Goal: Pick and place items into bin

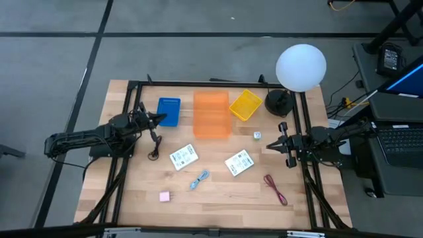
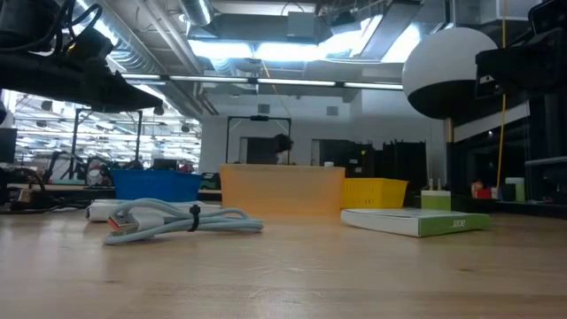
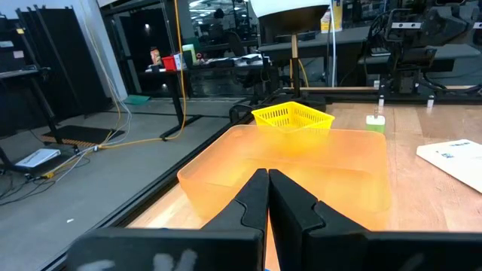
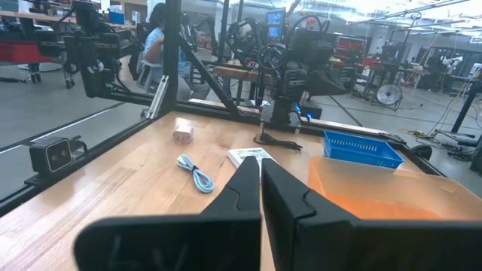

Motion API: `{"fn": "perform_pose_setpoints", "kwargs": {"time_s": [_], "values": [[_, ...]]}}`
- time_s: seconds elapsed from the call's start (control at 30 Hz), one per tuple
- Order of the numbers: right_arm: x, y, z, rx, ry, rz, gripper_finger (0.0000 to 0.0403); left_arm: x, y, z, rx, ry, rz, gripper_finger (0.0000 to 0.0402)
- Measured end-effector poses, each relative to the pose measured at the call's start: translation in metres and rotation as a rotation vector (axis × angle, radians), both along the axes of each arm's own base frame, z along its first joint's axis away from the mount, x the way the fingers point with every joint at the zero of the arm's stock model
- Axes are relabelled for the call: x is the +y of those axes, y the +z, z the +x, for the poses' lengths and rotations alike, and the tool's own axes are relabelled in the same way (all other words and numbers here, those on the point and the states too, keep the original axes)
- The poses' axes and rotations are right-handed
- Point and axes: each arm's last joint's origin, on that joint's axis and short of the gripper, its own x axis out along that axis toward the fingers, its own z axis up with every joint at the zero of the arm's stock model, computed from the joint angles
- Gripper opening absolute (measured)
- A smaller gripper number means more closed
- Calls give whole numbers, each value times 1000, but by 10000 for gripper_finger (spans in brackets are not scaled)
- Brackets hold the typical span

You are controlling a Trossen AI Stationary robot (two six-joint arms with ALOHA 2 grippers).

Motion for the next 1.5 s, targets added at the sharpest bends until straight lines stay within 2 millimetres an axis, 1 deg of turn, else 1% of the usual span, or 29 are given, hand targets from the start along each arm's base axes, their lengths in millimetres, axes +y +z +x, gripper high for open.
{"fn": "perform_pose_setpoints", "kwargs": {"time_s": [0.67,0.83,0.97,1.13,1.23,1.4,1.5], "values": [[0,0,0,0,0,1,0,0,0,0,0,0,0,6],[0,0,0,0,0,1,0,0,0,0,74,0,133,6],[0,0,0,1,0,6,0,0,0,0,91,-2,163,6],[0,0,0,12,2,75,0,0,0,0,74,0,133,6],[0,0,0,14,2,82,0,0,0,0,51,2,95,6],[0,-4,0,51,2,94,0,0,0,0,-25,4,-36,6],[0,-4,0,53,2,106,0,0,1,0,-54,7,-86,6]]}}
